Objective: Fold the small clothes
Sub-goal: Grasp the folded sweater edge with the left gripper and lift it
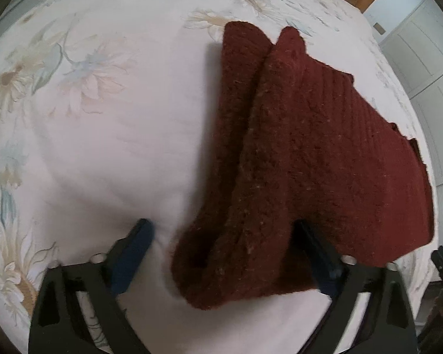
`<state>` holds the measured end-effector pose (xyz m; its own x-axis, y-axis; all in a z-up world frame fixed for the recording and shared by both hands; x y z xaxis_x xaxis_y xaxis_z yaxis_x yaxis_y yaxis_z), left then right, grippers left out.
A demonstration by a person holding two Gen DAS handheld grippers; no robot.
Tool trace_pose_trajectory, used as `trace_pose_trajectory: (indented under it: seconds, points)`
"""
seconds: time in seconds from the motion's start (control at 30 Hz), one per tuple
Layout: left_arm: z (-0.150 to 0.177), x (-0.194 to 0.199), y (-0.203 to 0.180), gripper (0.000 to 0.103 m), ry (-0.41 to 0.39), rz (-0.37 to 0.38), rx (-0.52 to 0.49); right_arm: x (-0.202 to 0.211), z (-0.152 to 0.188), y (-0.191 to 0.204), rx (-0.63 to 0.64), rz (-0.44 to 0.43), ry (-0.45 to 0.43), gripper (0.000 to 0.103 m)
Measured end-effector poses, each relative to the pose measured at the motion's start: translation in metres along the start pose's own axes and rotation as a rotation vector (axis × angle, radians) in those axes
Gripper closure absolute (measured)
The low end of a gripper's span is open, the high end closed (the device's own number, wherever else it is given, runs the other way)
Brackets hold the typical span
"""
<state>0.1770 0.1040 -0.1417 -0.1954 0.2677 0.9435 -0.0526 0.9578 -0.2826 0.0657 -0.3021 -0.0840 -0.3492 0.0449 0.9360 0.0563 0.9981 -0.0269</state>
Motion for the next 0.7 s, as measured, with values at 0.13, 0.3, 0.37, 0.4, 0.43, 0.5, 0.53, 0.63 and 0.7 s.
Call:
trace_pose_trajectory:
  seconds: [0.13,0.3,0.37,0.4,0.43,0.5,0.53,0.63,0.7]
  points:
    - [-0.003,0.001,-0.006,0.067,0.029,0.090,-0.020,0.004,0.000,0.003,-0.006,-0.014,-0.007,0.001]
    - [0.002,0.010,-0.010,0.077,0.021,0.116,-0.001,0.009,0.001,-0.003,-0.010,-0.034,-0.024,0.001]
    - [0.002,0.017,-0.017,0.078,0.012,0.088,-0.018,0.011,0.002,-0.010,-0.026,-0.042,-0.033,0.001]
    - [0.006,0.023,-0.020,0.078,0.009,0.076,-0.025,0.011,0.004,-0.015,-0.036,-0.047,-0.037,0.001]
    - [0.006,0.027,-0.024,0.078,0.007,0.068,-0.031,0.011,0.004,-0.018,-0.043,-0.051,-0.040,0.001]
    - [0.002,0.035,-0.033,0.078,0.001,0.061,-0.043,0.011,0.006,-0.025,-0.054,-0.061,-0.046,0.001]
    - [0.000,0.042,-0.037,0.078,-0.005,0.058,-0.050,0.010,0.007,-0.029,-0.060,-0.066,-0.048,0.001]
    - [-0.004,0.063,-0.048,0.079,-0.027,0.057,-0.065,0.008,0.011,-0.040,-0.077,-0.086,-0.052,0.001]
    - [-0.006,0.078,-0.063,0.079,-0.043,0.068,-0.073,0.009,0.012,-0.050,-0.087,-0.106,-0.065,0.001]
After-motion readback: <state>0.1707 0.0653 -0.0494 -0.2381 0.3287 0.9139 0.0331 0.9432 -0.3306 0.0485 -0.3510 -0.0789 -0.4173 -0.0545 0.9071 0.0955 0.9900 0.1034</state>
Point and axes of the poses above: each gripper's, at about its wrist camera, not at the fingertips, and x roughly against the way its jaws point, y to its left, z to its underside, the point moved 1 cm from there along -x, roughly the way its jaws point, and after that the axes turned 7 degrees about y, right-handed, at the moved point
